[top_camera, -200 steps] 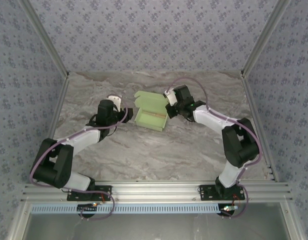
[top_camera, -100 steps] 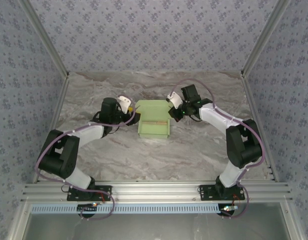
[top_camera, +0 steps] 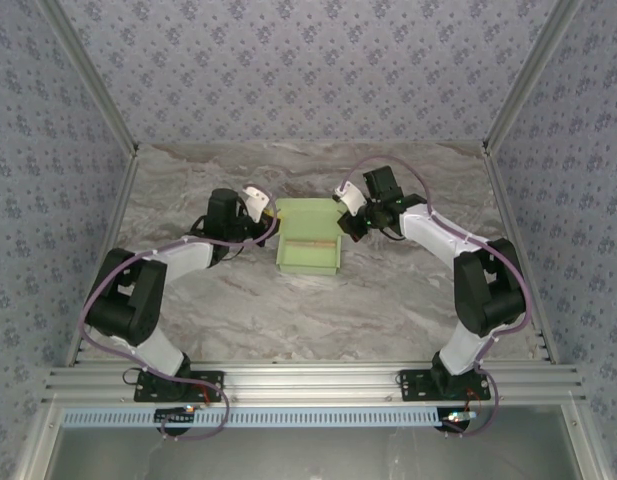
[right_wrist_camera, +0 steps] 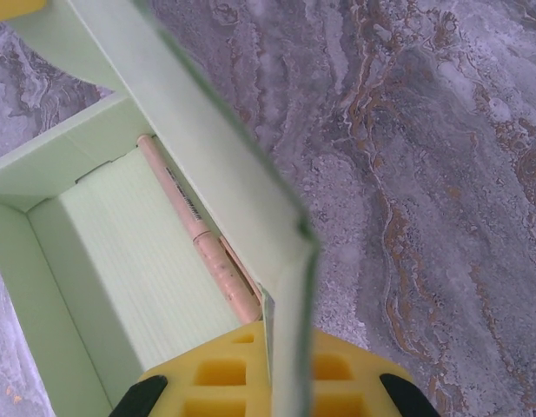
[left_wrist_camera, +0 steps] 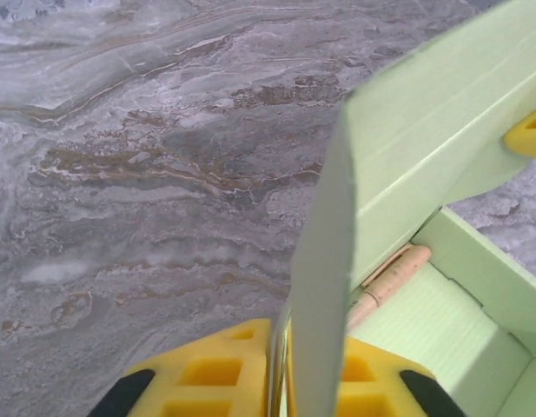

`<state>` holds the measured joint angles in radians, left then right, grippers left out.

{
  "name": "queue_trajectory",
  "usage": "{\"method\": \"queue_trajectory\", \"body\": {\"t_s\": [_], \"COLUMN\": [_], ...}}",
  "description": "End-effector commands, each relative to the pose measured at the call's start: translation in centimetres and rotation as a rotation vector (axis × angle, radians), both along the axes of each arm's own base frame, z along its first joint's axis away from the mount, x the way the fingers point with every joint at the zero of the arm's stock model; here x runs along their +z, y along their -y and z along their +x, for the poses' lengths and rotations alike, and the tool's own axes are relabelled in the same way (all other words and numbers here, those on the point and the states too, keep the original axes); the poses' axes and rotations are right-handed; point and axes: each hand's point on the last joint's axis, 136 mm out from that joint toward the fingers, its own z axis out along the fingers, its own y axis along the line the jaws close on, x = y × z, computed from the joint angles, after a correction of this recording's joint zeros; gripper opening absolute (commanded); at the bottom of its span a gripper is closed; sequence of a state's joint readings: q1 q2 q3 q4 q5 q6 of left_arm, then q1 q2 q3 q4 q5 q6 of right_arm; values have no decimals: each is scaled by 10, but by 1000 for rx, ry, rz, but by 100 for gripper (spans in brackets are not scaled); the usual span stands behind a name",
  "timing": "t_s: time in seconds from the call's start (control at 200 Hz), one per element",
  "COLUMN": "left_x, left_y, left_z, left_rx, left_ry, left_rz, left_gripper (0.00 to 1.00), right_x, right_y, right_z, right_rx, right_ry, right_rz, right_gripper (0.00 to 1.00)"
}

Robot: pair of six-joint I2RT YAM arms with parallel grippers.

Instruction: Fold the paper box

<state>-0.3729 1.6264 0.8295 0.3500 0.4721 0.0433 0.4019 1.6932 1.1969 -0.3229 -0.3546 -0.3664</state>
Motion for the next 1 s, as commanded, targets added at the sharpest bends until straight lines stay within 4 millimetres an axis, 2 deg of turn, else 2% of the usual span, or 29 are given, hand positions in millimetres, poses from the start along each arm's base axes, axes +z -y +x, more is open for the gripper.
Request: {"method": "queue_trajectory", "body": {"t_s": [0.0,0.15,0.245,0.405,0.55,0.755,0.904,0.994], "left_x": [13,16,19,22,25,25,21,19], "left_y": [7,7,8,7,0,-3,-23,-26], "left_z": [7,12,15,21,27,29,32,32], "left_rx": [-25,30,93,238,379,537,722,763], "left_ry": [31,37,54,83,96,138,128,125], "left_rz": [-42,-65,-60,-15,-12,43,74,77], "left_gripper": [6,0,0,0,0,0,0,0], "right_x": [22,22,22,23,23,18,15,13], "right_y": [-2,0,1,12,14,9,6,8], "right_z": [7,17,22,35,37,39,40,42], "right_rx": [-22,-132,-233,-512,-682,-793,-840,-869], "right_ry": [48,66,80,93,120,155,169,176], "right_rz": [14,-12,-19,-25,-27,-42,-29,-19], "right_gripper": [3,3,3,3,3,4,4,4]}}
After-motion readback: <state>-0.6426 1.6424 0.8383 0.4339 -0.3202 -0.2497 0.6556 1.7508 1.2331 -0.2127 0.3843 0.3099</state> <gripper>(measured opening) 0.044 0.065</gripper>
